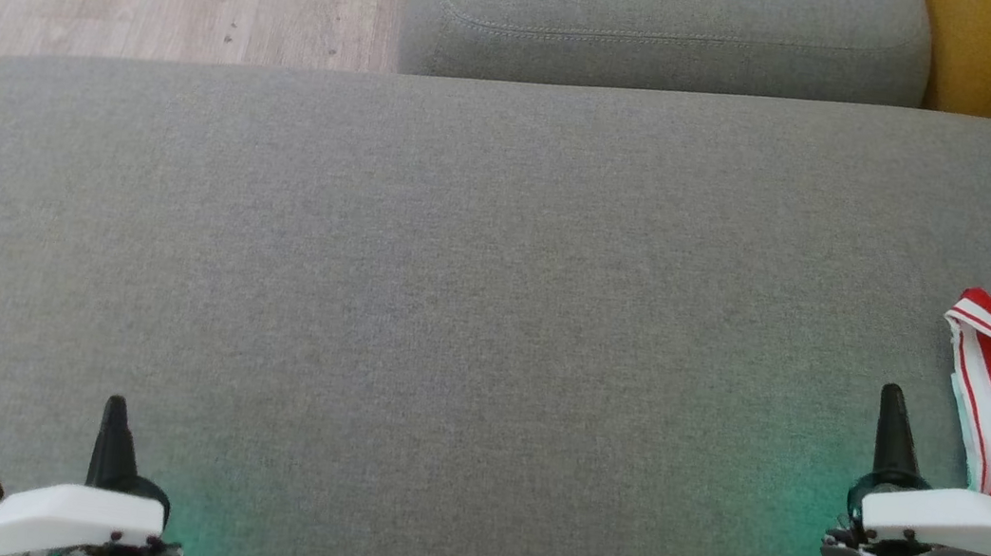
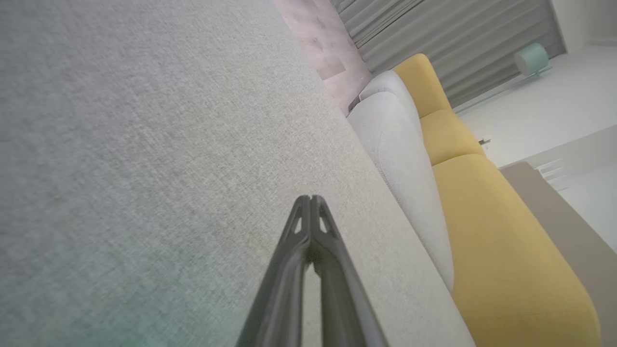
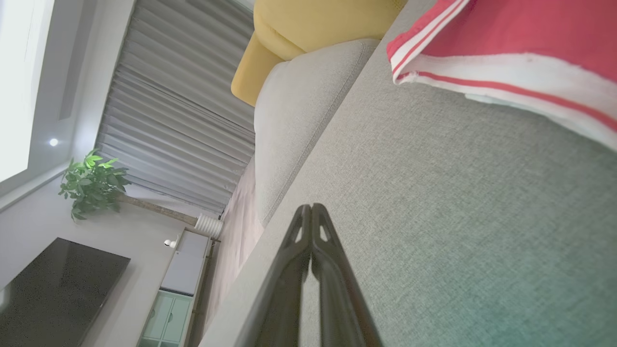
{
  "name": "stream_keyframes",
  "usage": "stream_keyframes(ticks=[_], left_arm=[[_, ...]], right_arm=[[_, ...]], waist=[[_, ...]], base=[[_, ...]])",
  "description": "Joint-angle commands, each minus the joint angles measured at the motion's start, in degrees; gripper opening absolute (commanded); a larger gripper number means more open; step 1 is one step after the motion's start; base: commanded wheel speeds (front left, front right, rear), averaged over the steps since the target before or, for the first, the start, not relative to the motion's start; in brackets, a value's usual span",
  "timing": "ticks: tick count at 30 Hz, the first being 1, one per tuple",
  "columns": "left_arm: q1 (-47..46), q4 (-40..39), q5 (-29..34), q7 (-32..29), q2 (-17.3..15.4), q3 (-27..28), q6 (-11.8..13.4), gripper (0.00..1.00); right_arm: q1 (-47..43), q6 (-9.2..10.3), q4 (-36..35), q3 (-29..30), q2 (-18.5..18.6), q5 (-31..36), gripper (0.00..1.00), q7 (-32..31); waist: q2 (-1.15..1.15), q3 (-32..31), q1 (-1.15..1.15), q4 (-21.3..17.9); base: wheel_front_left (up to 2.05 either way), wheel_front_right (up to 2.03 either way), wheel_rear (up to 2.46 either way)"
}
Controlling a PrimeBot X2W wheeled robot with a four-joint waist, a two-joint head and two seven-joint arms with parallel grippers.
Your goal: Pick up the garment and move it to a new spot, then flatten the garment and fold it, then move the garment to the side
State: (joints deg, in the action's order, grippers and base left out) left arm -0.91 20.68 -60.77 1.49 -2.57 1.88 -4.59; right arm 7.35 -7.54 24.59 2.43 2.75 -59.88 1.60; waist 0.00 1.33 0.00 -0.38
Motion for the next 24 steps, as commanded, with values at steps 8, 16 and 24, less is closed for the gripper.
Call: stream_keyframes(ticks=[8, 16, 24], left_arm=[[-3.1, -2.9, -6.2, -1.6, -0.2, 2.1, -0.8, 0.00], [-3.5, -3.7, -11.4, -2.9, -0.3, 2.6, -1.2, 0.00], [-4.0, -4.5, -16.7, -4.3, -0.3, 3.1, -1.6, 0.00]], right_arm=[[0.9, 0.04, -3.8, 0.4, 0.2, -6.5, 0.00, -1.7], [0.5, 0.04, -5.2, 1.2, 0.2, -11.9, 0.00, -3.0], [0.0, 0.04, -6.6, 1.9, 0.2, -17.2, 0.00, -4.3]], waist=[[0.00, -0.2, 0.00, 0.1], [0.00, -0.4, 0.00, 0.1], [0.00, -0.6, 0.00, 0.2]], base=[[0.00, 0.00, 0.00], [0.00, 0.00, 0.00], [0.00, 0.00, 0.00]])
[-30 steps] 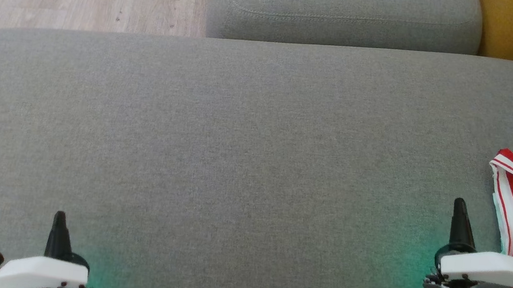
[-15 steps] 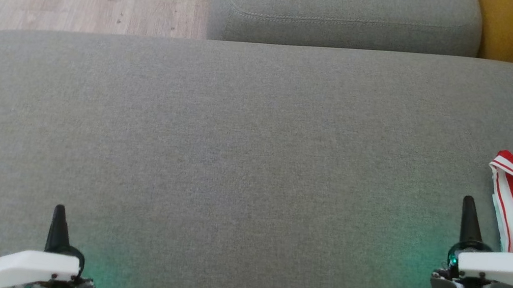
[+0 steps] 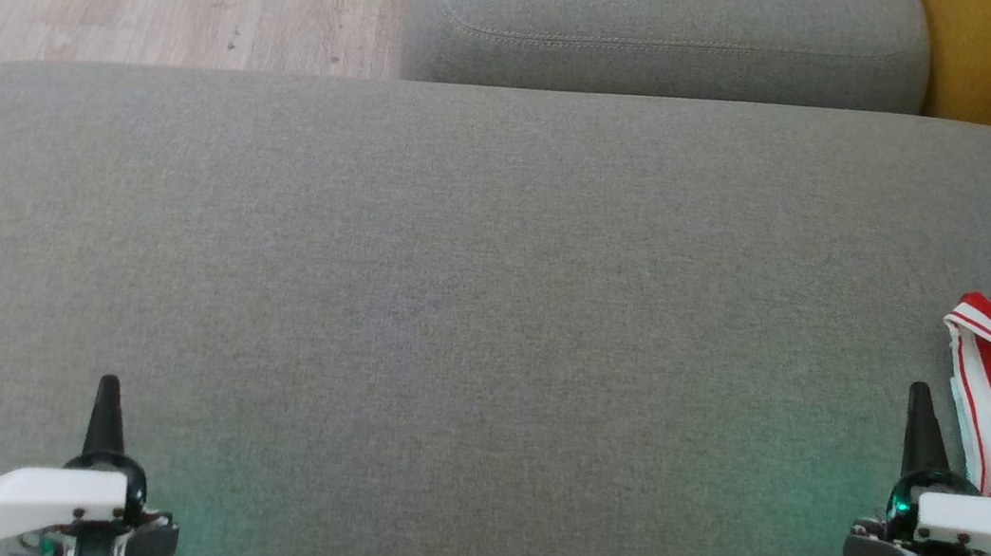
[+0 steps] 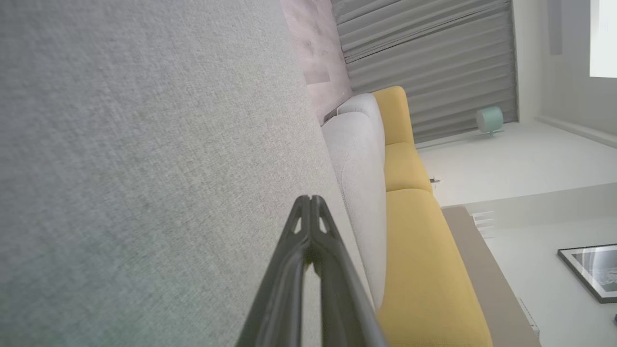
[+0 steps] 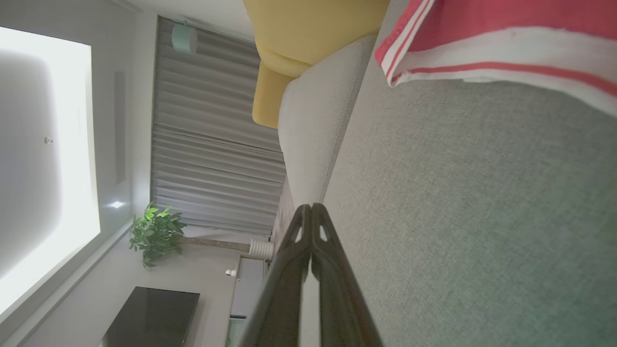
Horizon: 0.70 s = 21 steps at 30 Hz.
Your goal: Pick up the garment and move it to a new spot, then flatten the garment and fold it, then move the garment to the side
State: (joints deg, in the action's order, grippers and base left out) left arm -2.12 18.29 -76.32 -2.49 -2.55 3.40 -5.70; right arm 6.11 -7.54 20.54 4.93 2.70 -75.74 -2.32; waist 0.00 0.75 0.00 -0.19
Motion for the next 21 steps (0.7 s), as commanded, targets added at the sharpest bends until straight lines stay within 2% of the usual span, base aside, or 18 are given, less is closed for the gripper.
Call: stream_keyframes(ticks=[1, 21], left_arm=[[-2.8, -2.2, -1.8, -0.5, -0.3, 1.7, -0.6, 0.00], [-4.0, -4.1, -14.8, -3.8, -0.3, 3.0, -1.7, 0.00]], right_arm=[[1.2, 0.04, -2.7, -0.5, 0.2, -2.0, 0.00, -0.6], [0.2, 0.05, -6.2, 1.4, 0.2, -15.4, 0.00, -3.9]], waist=[[0.00, 0.0, 0.00, 0.0], [0.00, -0.5, 0.00, 0.2]], base=[[0.00, 0.00, 0.00], [0.00, 0.00, 0.00]])
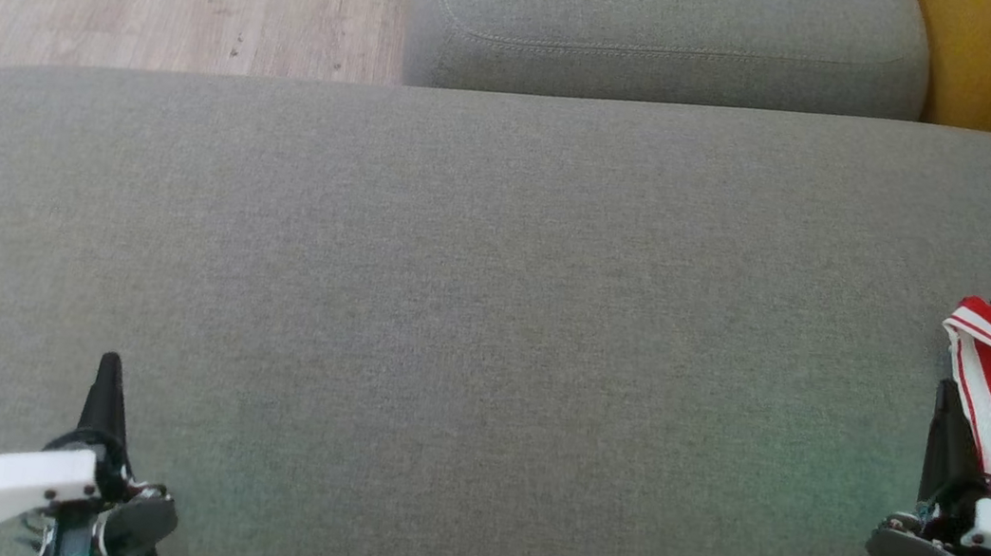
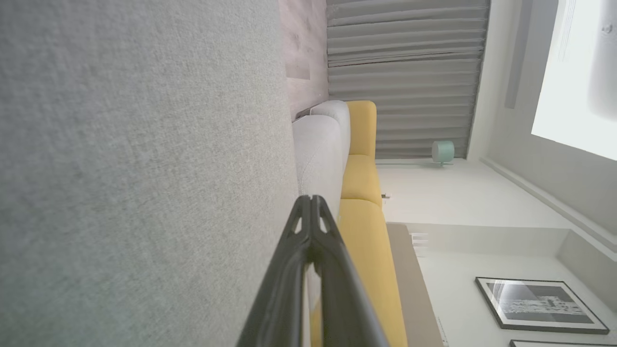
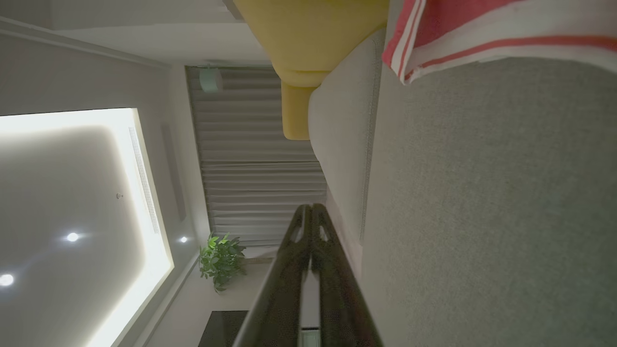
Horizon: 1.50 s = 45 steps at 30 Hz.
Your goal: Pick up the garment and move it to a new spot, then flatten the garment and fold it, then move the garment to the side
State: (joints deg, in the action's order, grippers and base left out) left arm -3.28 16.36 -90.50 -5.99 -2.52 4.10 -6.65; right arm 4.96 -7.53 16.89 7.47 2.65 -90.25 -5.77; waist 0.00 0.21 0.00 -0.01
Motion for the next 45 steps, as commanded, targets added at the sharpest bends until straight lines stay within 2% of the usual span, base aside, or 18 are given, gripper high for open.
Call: stream_keyframes(ticks=[1, 45], left_arm=[[-2.9, -2.2, -1.3, -0.4, -0.4, 2.4, -0.8, 0.00], [-2.9, -2.3, -1.7, -0.5, -0.4, 2.4, -0.8, 0.00]], right_arm=[[1.3, 0.04, -2.8, -1.0, 0.2, -1.5, 0.00, -0.6], [1.2, 0.04, -2.9, -0.9, 0.2, -1.9, 0.00, -0.7]], waist=[[0.00, 0.0, 0.00, 0.0], [0.00, 0.0, 0.00, 0.0]], base=[[0.00, 0.00, 0.00], [0.00, 0.00, 0.00]])
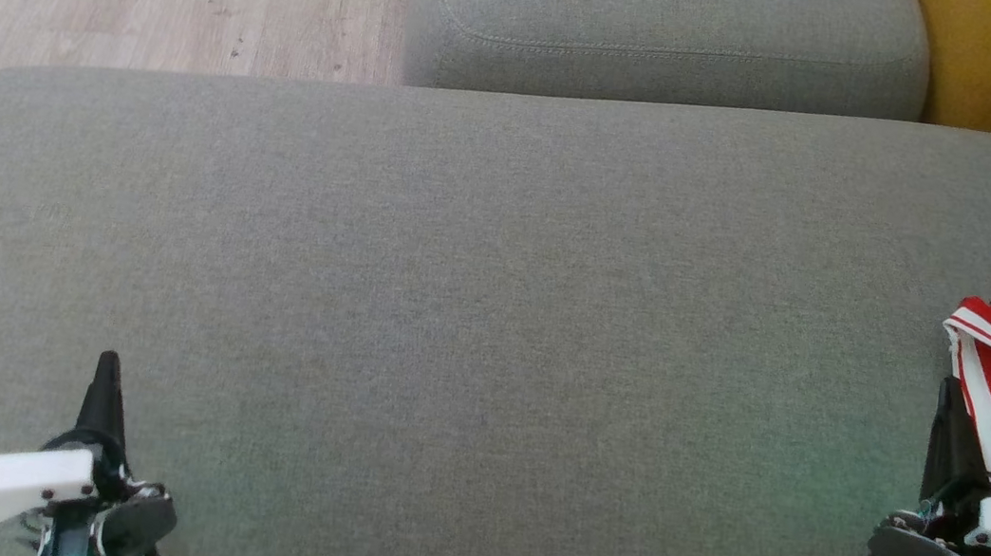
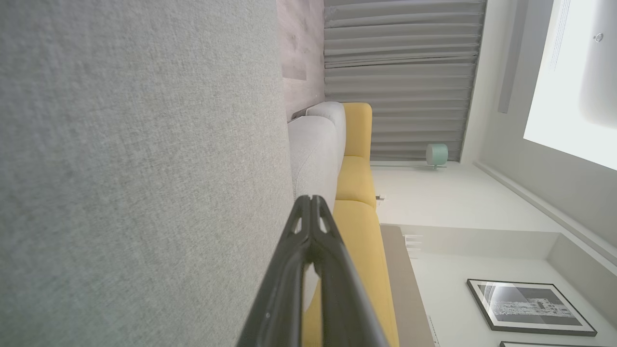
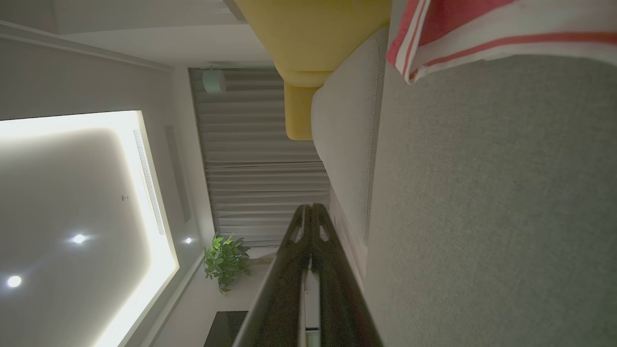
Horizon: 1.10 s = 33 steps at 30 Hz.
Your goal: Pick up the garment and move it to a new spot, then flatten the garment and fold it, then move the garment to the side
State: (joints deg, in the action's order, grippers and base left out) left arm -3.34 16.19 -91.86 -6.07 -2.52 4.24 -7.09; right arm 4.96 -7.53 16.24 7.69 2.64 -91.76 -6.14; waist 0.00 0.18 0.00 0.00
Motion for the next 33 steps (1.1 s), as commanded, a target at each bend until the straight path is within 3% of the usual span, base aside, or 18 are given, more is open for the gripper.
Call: stream_keyframes(ticks=[1, 33], left_arm=[[-2.9, -2.1, -0.3, -0.4, -0.4, 2.3, -0.4, 0.00], [-2.8, -2.1, -0.3, -0.4, -0.4, 2.3, -0.4, 0.00]], right_arm=[[1.2, 0.04, -2.2, -1.2, 0.2, -0.4, 0.00, -0.3], [1.2, 0.04, -2.2, -1.2, 0.2, -0.4, 0.00, -0.3]], waist=[[0.00, 0.0, 0.00, 0.0], [0.00, 0.0, 0.00, 0.0]], base=[[0.00, 0.00, 0.00], [0.00, 0.00, 0.00]])
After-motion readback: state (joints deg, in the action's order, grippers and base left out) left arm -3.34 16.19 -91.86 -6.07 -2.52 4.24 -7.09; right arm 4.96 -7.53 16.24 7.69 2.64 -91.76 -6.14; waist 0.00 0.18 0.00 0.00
